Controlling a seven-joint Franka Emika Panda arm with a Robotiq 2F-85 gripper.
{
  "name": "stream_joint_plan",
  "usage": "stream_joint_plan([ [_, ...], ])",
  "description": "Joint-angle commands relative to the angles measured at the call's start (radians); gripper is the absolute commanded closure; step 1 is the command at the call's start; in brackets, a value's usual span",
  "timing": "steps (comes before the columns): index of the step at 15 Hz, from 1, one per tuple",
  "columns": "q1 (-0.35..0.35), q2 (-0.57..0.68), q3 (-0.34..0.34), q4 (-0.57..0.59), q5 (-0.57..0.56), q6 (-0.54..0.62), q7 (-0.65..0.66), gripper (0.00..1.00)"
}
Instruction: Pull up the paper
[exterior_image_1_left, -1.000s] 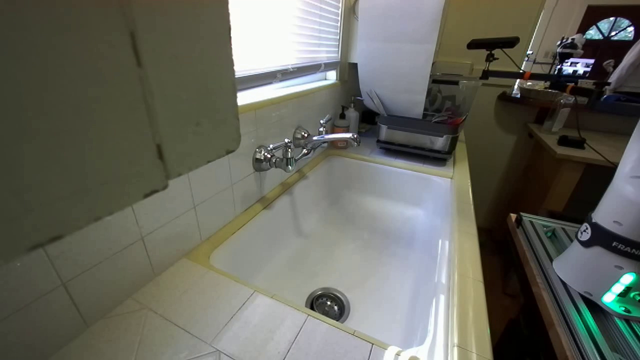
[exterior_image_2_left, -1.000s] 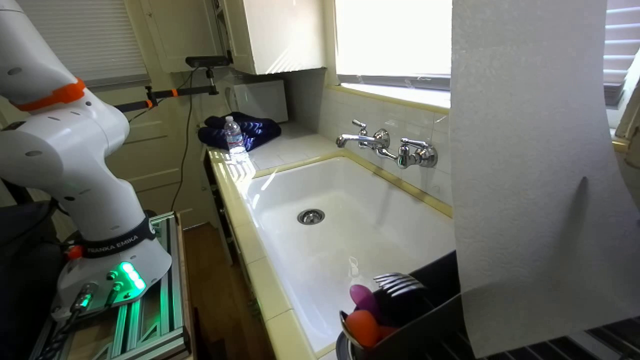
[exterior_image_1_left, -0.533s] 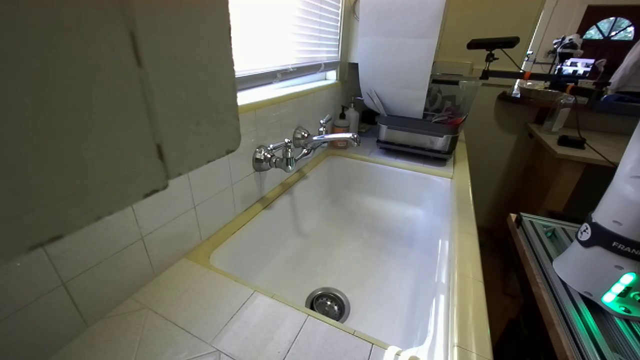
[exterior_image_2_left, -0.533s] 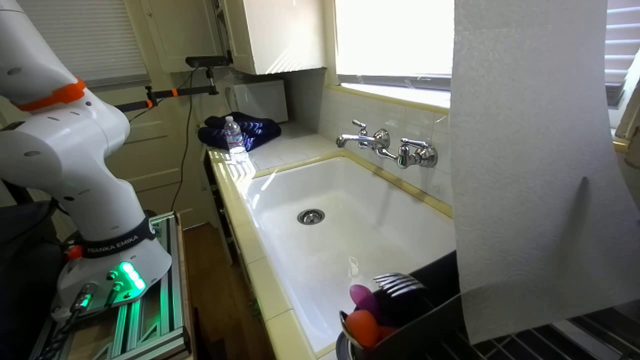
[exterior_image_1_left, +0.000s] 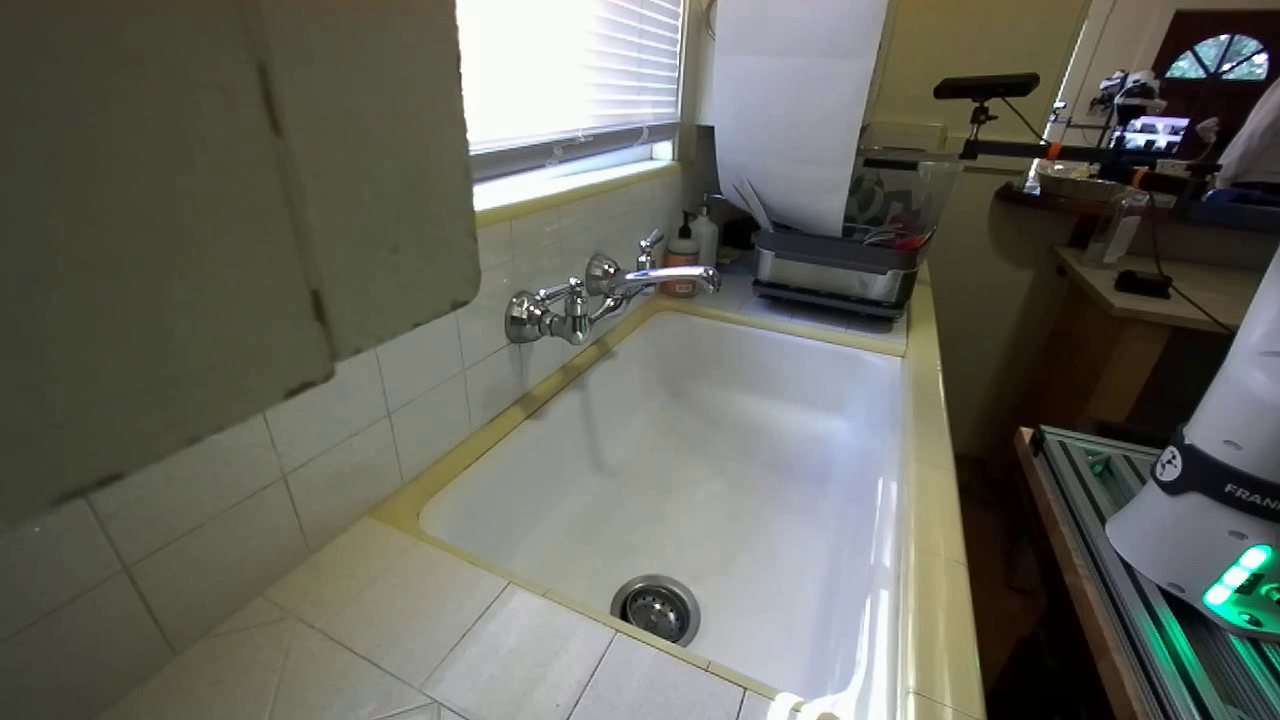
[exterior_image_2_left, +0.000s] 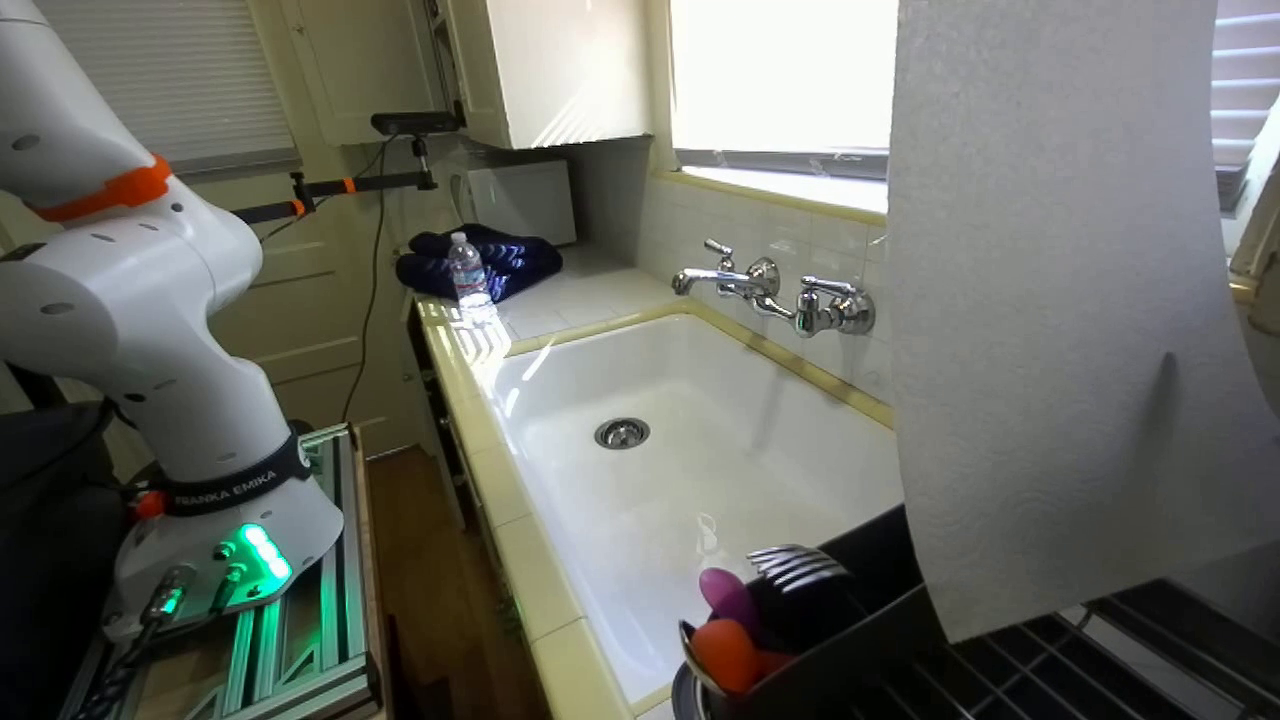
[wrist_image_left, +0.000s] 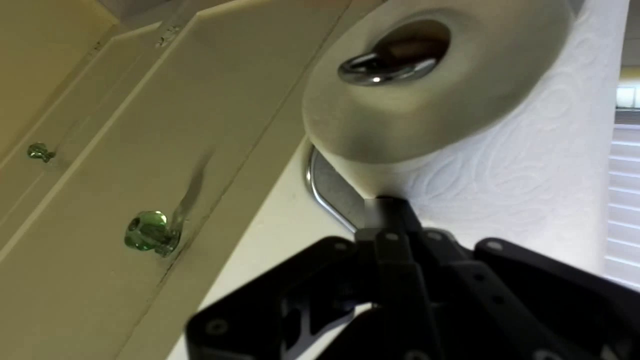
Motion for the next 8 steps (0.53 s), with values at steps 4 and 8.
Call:
stream_joint_plan([
  [4,0.011,-0.056,0.071,-0.066,-0.003,-0.027,0.02,1.0],
  [8,0.019,-0.062,0.12,-0.102,-0.013,-0.03,0.047,1.0],
])
